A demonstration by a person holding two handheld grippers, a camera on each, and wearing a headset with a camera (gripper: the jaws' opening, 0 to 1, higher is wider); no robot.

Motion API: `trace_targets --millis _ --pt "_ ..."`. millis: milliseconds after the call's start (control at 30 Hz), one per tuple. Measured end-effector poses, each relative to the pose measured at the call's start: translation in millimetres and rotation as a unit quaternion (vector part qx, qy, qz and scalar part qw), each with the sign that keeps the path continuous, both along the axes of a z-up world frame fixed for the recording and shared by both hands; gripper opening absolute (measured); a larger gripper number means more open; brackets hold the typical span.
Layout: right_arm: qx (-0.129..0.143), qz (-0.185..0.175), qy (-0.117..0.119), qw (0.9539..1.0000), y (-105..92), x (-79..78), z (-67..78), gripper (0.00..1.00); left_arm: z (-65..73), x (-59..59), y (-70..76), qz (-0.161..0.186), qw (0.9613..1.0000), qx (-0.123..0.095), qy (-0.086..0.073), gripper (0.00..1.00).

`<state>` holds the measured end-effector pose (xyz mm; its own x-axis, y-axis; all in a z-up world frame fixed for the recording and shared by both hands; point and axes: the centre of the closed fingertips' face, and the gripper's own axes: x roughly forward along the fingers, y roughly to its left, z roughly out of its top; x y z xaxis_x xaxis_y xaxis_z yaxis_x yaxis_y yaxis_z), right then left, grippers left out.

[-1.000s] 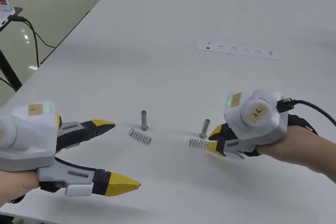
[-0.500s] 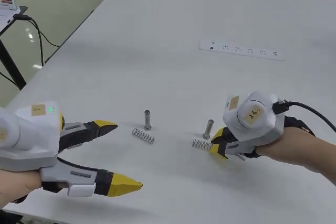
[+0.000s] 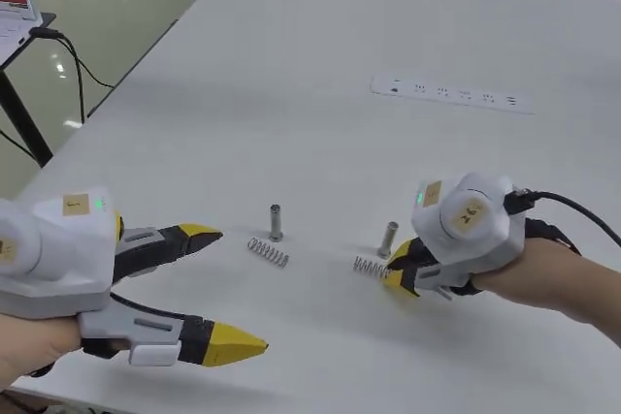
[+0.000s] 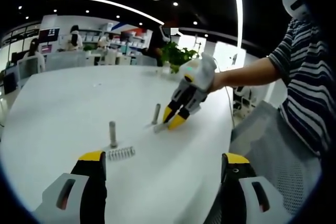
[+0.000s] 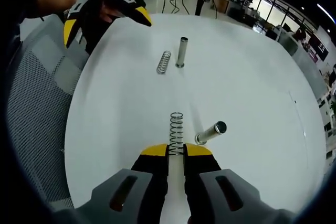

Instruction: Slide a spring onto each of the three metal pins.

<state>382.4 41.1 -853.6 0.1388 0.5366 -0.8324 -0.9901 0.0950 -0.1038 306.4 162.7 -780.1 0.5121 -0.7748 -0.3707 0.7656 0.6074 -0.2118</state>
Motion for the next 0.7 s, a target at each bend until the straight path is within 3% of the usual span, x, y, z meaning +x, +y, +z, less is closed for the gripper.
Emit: trace_targets --millis 400,700 --pt "-0.006 0.028 -0.017 0.9995 -12.5 -11.6 21.1 0.07 2.0 1.7 -18.8 -0.025 0.9997 -0.002 -0.002 0.85" --pt "0.005 0.043 -0.021 0.9988 -14.2 -27.1 38.5 0.07 3.5 5.3 -37.4 -0.050 0.9987 -0.007 -0.004 0.83"
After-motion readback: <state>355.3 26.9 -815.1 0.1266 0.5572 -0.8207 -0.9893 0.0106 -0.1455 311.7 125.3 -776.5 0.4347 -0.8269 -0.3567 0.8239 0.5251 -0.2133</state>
